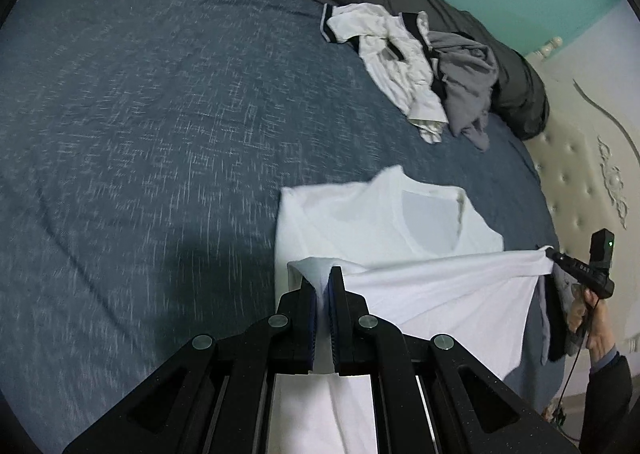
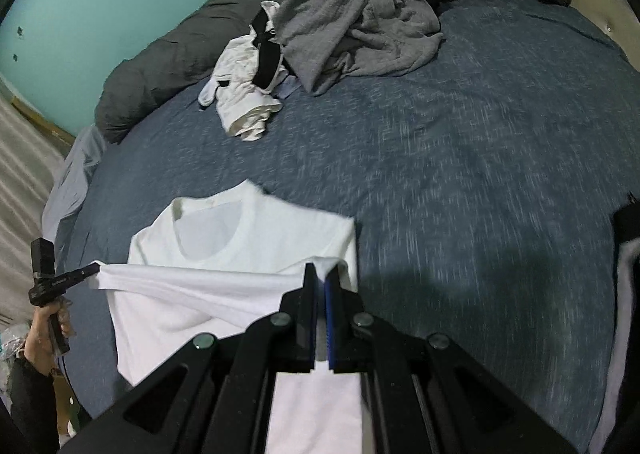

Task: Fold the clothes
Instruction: 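Lift the hem with both grippers and fold it toward the collar, then release, then press the folded shirt flat with both open grippers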

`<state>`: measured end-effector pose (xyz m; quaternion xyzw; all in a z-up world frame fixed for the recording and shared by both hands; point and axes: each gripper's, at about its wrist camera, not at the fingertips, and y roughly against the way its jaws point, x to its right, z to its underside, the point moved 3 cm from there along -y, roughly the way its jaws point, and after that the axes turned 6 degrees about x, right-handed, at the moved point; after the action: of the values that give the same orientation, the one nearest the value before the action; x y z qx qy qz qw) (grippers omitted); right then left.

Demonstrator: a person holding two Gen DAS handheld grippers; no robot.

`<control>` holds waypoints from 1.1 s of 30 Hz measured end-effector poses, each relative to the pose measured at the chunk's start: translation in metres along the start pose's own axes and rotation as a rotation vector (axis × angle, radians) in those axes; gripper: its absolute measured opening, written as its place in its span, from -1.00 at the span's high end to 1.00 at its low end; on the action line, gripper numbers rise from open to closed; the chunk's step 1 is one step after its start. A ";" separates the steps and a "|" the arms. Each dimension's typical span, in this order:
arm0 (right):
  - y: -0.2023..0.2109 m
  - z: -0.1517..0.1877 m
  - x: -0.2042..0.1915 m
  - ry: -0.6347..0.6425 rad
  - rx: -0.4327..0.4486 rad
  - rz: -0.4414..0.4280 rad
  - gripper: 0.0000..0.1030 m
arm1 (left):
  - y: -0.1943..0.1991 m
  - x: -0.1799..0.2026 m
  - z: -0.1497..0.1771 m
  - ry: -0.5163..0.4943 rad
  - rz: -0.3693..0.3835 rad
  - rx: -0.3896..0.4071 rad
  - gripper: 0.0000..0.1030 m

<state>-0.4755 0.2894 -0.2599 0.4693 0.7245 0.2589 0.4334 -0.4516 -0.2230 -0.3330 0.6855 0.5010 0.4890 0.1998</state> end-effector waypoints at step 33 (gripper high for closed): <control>-0.080 0.075 -0.017 0.282 -0.056 0.151 0.66 | -0.043 0.017 0.066 -0.284 -0.188 0.020 0.27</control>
<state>-0.4439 0.2376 -0.3529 0.4692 0.7333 0.3743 0.3195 -0.4151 -0.1754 -0.3869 0.6998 0.5345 0.3614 0.3067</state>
